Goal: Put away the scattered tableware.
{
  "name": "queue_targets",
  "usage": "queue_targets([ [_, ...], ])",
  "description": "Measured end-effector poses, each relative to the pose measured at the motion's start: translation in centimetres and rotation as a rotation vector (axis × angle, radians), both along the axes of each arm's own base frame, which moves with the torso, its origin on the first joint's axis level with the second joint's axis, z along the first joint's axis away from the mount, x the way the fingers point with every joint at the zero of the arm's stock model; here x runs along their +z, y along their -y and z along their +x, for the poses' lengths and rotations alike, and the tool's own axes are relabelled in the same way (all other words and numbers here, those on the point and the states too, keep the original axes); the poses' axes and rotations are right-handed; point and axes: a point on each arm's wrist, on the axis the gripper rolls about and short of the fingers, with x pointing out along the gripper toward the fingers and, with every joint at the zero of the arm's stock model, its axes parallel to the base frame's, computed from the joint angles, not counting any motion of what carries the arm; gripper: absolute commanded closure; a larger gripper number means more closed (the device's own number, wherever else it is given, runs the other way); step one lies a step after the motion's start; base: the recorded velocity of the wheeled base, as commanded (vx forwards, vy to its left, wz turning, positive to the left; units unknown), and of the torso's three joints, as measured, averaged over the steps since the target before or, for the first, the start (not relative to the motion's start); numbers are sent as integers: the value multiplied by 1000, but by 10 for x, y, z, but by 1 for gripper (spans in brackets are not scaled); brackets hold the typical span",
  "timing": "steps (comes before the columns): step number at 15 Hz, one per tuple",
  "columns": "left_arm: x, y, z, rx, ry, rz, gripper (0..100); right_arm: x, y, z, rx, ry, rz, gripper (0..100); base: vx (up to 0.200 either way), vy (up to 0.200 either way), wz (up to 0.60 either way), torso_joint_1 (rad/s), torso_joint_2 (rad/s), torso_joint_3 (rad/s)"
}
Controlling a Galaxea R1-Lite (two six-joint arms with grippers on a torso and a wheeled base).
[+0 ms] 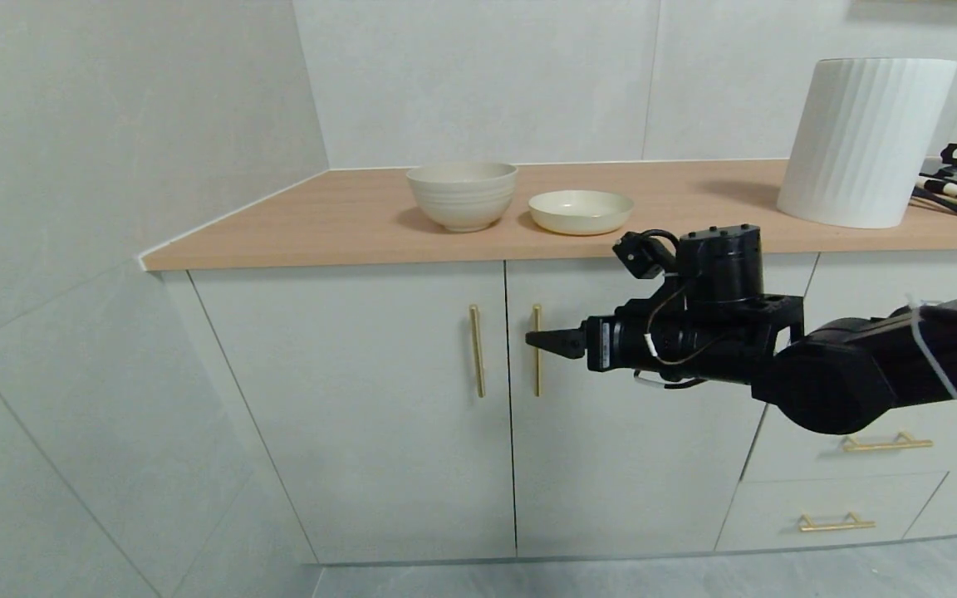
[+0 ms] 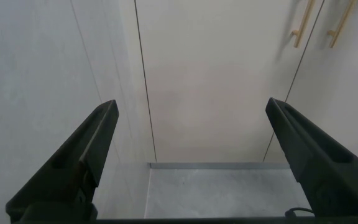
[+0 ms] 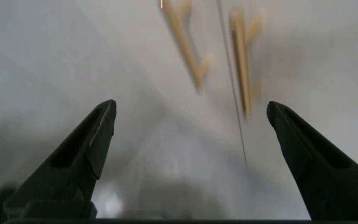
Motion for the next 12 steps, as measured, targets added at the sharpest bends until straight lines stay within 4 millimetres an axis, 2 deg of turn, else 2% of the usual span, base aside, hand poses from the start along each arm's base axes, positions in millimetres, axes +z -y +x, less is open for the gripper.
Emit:
queue_targets([
  [5,0,0,0,1,0,0,0,-31,-12,17,-2,-15,30,0,0,0,0,0,0,0],
  [12,0,0,0,0,0,0,0,-53,-28,36,-11,-10,116,0,0,0,0,0,0,0],
])
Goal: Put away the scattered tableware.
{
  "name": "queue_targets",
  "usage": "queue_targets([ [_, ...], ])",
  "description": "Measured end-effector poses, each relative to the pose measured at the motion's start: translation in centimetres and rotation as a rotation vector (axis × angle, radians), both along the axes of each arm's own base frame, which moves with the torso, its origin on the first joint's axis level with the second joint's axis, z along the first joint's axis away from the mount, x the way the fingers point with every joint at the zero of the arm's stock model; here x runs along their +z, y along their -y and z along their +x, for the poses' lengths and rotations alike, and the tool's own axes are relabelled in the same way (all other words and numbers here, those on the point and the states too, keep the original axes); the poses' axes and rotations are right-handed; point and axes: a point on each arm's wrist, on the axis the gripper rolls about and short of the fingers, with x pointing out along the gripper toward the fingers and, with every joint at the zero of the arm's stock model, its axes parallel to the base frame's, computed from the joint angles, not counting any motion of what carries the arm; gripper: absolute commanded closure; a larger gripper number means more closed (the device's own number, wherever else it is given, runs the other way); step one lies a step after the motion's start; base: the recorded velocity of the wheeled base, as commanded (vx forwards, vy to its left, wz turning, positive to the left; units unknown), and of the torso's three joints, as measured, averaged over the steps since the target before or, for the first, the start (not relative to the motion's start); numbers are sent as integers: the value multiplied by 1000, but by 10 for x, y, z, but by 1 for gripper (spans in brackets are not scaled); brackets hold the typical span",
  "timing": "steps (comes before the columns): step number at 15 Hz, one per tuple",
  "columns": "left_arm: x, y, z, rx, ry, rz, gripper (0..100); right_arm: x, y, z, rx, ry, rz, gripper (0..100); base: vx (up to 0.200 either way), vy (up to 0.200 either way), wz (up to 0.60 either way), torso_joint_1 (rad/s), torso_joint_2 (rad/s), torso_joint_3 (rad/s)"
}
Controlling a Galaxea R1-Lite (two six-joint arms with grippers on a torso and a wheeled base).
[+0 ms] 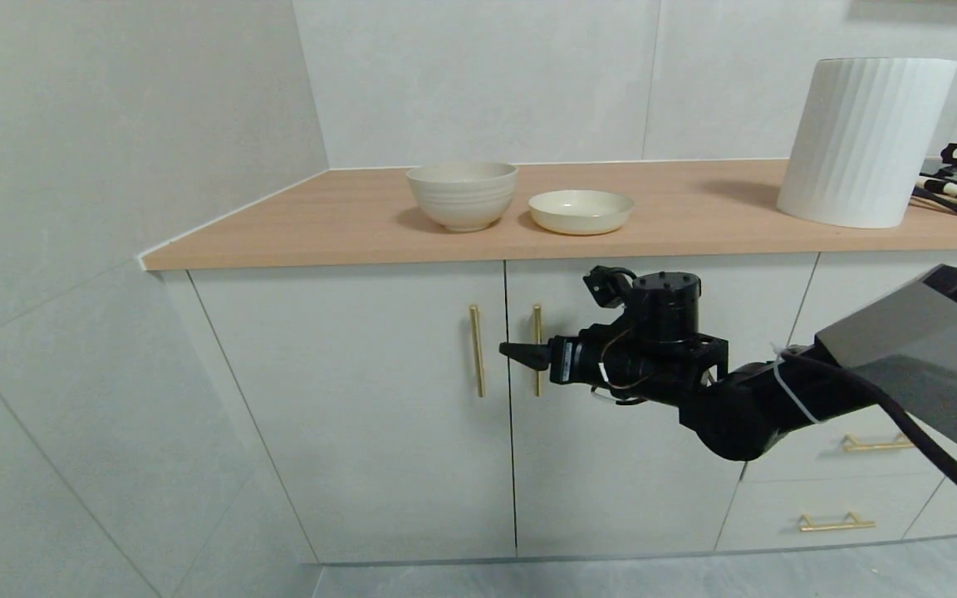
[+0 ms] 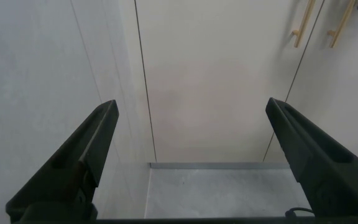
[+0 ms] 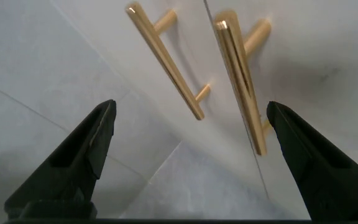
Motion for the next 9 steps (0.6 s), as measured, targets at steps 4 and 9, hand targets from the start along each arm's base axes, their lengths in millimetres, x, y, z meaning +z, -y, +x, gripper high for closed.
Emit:
queue_targets([
  [4,0,0,0,0,0,0,0,-4,-5,7,-5,-11,54,0,0,0,0,0,0,0],
  [9,0,0,0,1,0,0,0,-10,-16,5,11,-3,66,0,0,0,0,0,0,0],
])
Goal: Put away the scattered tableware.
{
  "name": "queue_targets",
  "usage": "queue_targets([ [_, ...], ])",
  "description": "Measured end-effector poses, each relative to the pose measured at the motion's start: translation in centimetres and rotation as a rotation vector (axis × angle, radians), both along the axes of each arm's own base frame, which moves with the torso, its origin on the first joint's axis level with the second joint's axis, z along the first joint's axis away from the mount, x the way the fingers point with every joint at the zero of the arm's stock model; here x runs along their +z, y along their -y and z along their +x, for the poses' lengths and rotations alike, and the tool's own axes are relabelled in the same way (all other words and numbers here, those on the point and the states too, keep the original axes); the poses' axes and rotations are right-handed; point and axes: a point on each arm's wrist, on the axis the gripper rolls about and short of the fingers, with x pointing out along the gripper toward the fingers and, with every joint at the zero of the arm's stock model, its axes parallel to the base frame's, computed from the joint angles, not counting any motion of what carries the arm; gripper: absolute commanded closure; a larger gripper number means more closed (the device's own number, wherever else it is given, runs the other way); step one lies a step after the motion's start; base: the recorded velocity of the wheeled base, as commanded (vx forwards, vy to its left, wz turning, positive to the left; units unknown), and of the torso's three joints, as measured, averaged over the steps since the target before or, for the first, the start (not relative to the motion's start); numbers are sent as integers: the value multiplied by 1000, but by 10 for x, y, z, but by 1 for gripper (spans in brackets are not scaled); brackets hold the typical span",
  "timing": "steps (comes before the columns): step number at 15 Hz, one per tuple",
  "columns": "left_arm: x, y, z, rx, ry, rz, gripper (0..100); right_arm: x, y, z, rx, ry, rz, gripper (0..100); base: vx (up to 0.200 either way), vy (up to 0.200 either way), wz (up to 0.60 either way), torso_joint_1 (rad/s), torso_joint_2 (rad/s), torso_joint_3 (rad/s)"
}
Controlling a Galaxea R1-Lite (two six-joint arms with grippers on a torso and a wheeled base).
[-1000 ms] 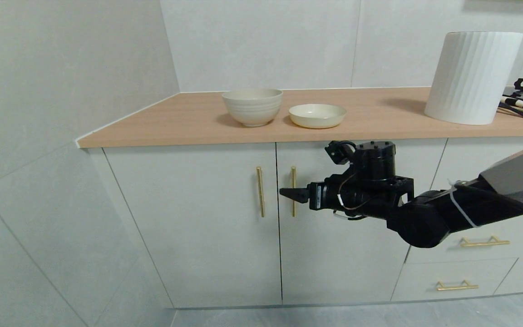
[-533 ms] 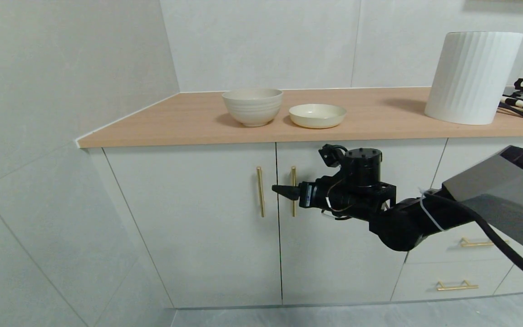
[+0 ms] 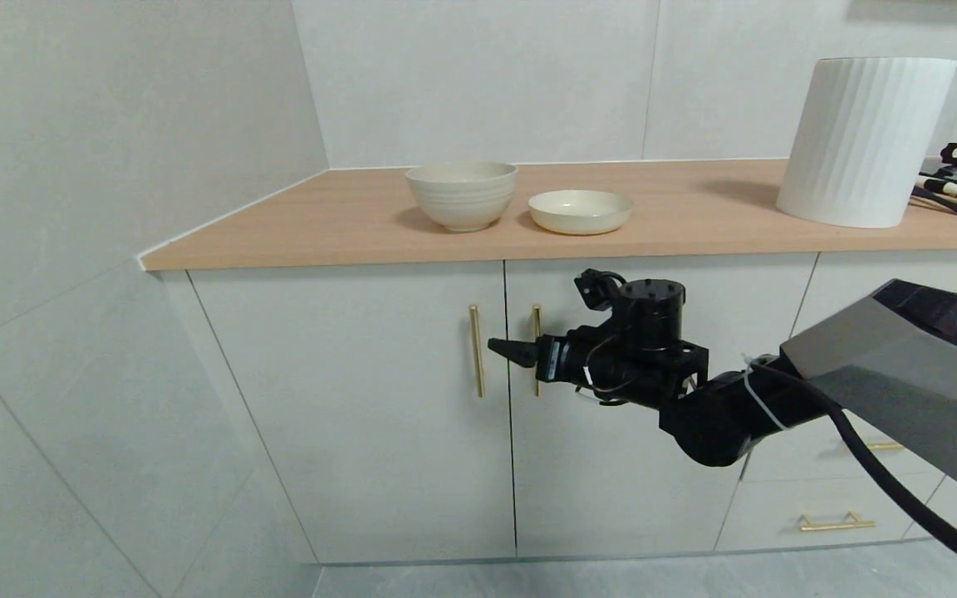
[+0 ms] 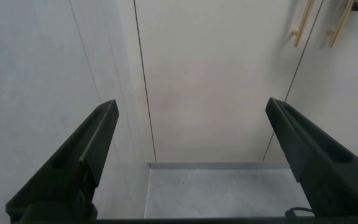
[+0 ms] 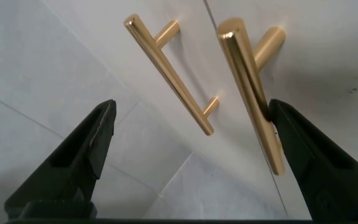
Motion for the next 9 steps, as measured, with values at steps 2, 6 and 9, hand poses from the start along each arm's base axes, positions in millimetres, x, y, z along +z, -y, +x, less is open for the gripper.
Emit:
queue_targets([
  [2,0,0,0,0,0,0,0,-1,-1,0,2,-2,-1,0,0,0,0,0,0,0],
  [6,0,0,0,0,0,0,0,-2,-4,-4,12,-15,4,0,0,0,0,0,0,0],
  [9,0,0,0,0,0,0,0,1,-3,-9,26,-49,25,0,0,0,0,0,0,0],
])
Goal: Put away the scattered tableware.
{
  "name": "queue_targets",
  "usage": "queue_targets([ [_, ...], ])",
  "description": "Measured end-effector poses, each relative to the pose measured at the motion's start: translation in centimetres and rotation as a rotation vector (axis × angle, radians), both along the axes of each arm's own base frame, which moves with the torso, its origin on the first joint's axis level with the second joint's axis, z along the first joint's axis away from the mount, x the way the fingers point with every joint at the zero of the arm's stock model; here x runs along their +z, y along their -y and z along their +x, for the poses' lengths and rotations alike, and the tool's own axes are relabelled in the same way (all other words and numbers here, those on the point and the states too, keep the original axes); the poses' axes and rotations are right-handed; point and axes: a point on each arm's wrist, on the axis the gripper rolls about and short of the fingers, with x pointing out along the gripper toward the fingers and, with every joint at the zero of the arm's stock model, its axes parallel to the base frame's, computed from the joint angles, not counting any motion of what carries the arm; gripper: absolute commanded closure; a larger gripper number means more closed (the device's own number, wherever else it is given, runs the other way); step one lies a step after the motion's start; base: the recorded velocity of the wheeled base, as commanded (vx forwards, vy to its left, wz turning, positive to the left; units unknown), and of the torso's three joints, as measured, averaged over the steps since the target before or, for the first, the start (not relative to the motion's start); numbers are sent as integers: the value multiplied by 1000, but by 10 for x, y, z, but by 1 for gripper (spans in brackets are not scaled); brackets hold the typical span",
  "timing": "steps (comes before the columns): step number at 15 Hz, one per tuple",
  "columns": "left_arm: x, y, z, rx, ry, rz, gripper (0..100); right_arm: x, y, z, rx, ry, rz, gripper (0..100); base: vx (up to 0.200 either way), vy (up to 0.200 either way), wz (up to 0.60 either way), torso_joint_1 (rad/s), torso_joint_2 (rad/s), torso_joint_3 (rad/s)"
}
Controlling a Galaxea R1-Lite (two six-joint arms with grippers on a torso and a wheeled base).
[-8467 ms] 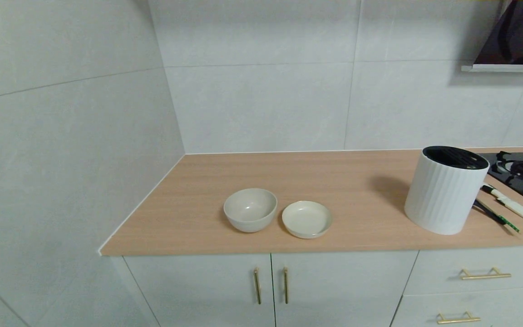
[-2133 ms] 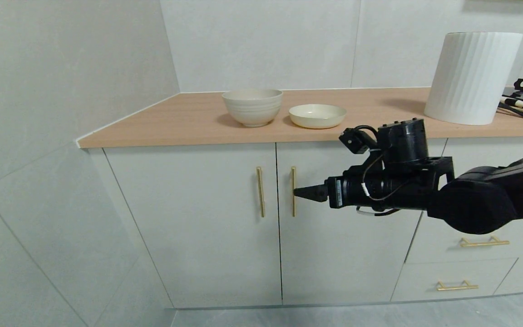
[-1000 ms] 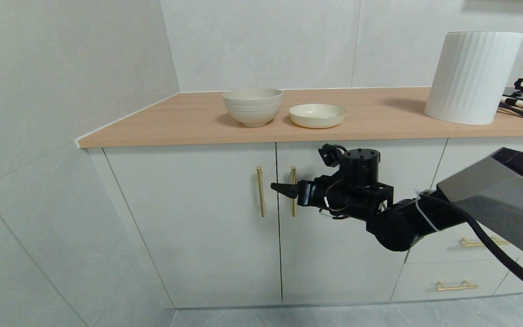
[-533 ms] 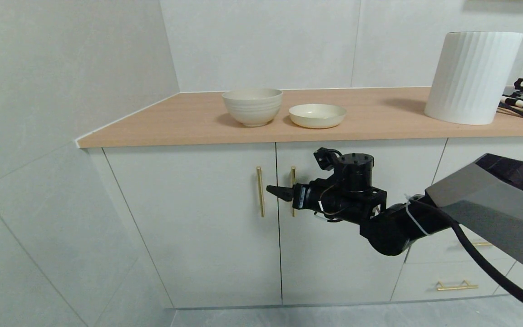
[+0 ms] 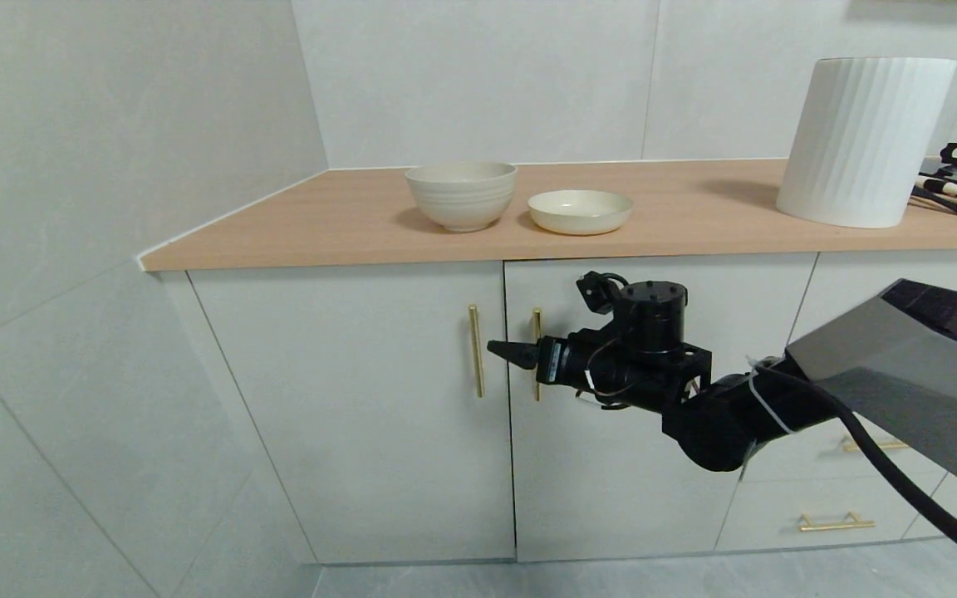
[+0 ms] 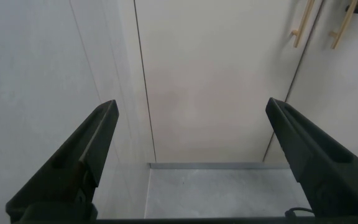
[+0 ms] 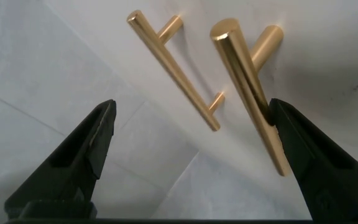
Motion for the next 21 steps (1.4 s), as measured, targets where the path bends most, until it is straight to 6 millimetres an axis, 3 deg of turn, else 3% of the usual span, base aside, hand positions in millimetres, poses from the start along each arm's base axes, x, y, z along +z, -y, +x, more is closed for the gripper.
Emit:
queue_targets([
  [11,0,0,0,0,0,0,0,11,21,-31,99,-48,-12,0,0,0,0,0,0,0],
  [21,0,0,0,0,0,0,0,10,24,-43,115,-58,-28,0,0,0,0,0,0,0],
])
